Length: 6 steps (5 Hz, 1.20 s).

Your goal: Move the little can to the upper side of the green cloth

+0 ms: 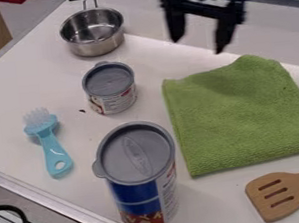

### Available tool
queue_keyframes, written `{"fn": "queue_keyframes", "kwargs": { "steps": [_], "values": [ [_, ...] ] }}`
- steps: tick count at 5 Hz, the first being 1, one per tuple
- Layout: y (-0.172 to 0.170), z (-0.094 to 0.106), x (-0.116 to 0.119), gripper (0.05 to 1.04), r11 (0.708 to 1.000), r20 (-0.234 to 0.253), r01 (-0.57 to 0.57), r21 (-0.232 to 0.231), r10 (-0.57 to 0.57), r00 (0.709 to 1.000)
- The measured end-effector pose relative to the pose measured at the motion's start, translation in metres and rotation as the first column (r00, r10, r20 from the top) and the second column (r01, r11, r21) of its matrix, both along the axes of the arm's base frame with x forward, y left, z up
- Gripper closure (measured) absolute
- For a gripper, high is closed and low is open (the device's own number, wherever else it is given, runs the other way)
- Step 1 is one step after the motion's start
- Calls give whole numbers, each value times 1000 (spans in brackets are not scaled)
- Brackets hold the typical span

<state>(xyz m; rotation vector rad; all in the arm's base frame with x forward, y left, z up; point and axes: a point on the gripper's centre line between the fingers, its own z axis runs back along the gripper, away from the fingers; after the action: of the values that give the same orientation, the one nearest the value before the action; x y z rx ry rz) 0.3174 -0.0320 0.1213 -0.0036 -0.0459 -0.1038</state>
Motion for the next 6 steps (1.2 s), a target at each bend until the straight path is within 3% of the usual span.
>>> {"fn": "queue_keyframes", "kwargs": {
  "steps": [4, 5, 6],
  "values": [
    [90, -13, -68, 84, 993, 1, 105, 53, -105, 994],
    [108, -12, -73, 84, 993, 1, 109, 54, -109, 994],
    [125, -13, -86, 84, 990, -29, 140, 20, -139, 990]
  ]
}}
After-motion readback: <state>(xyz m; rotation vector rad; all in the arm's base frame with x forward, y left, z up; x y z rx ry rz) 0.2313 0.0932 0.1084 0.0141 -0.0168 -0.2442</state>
